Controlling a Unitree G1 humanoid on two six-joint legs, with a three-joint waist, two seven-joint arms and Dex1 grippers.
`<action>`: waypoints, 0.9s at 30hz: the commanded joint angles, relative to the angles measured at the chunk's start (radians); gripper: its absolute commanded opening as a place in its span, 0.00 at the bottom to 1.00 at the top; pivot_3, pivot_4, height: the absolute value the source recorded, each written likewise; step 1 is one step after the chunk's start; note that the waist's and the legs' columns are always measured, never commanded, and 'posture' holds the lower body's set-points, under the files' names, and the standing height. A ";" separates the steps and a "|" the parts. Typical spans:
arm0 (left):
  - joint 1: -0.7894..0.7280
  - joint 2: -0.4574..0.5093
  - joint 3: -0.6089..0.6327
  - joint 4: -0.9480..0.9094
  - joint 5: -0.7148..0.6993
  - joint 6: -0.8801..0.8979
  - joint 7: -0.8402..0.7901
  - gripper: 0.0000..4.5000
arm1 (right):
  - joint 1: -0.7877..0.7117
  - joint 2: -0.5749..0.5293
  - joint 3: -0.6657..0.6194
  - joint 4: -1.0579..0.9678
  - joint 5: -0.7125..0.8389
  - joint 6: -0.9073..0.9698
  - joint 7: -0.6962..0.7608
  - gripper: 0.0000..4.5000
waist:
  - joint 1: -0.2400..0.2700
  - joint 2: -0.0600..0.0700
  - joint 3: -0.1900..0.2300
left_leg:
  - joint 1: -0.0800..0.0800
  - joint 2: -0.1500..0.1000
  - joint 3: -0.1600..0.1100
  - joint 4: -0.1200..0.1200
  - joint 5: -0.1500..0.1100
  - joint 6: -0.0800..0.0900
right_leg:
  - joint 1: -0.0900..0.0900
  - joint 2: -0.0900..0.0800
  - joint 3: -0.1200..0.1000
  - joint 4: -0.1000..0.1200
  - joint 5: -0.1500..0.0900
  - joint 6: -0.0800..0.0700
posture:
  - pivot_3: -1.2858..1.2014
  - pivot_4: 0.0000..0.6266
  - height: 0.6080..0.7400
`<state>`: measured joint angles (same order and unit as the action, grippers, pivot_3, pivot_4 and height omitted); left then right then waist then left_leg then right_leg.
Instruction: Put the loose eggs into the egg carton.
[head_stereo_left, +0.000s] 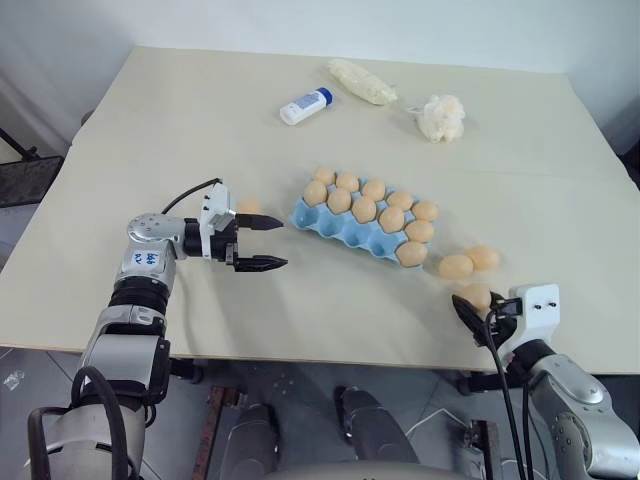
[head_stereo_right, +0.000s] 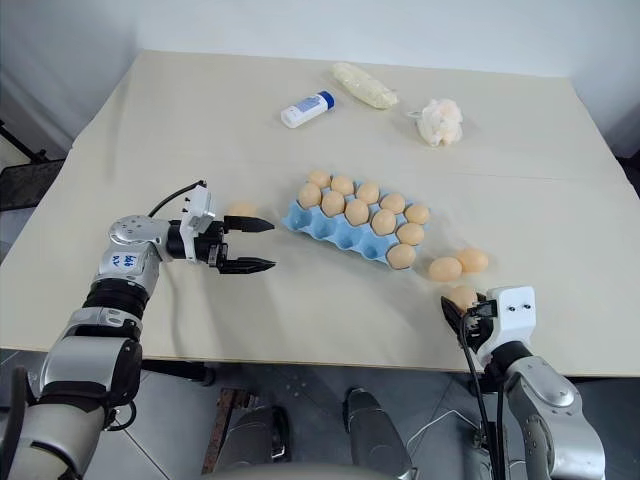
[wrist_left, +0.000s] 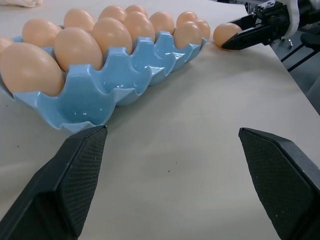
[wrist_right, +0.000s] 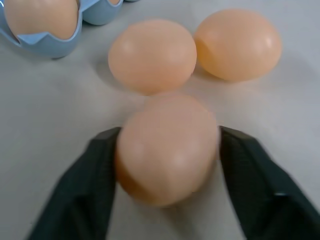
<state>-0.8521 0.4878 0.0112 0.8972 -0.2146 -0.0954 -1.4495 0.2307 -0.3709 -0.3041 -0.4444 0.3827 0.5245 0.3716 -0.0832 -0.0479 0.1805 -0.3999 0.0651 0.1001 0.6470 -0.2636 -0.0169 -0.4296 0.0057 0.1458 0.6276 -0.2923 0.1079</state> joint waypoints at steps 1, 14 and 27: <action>-0.004 0.012 0.018 -0.039 -0.013 -0.013 0.005 1.00 | 0.002 -0.022 -0.021 -0.068 0.017 -0.015 0.011 0.42 | 0.000 0.000 0.000 | 0.000 0.000 0.000 0.000 0.000 0.000 | 0.000 0.000 0.000 0.000 0.000 0.000 | 0.52 0.24 1.00; 0.021 0.022 0.056 -0.085 -0.039 -0.009 0.032 1.00 | -0.219 -0.158 -0.038 -0.209 0.182 0.170 0.011 0.42 | -0.001 0.000 0.000 | -0.001 0.000 -0.002 0.002 0.000 0.000 | 0.000 0.000 -0.001 0.001 0.001 0.001 | 0.52 0.24 1.00; 0.045 0.001 0.082 -0.138 -0.068 -0.015 0.064 1.00 | -0.648 -0.106 0.343 0.173 0.035 0.142 0.086 0.42 | 0.006 0.000 0.000 | -0.012 0.000 -0.001 0.002 0.001 0.000 | -0.012 0.000 -0.003 0.003 0.000 0.000 | 0.52 0.24 1.00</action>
<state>-0.8076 0.4856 0.0681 0.7959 -0.2520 -0.1000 -1.3941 -0.3968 -0.4787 0.0329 -0.2873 0.4435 0.7062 0.4382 -0.0769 -0.0483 0.1802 -0.4130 0.0653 0.0994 0.6496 -0.2628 -0.0166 -0.4430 0.0053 0.1430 0.6313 -0.2920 0.1080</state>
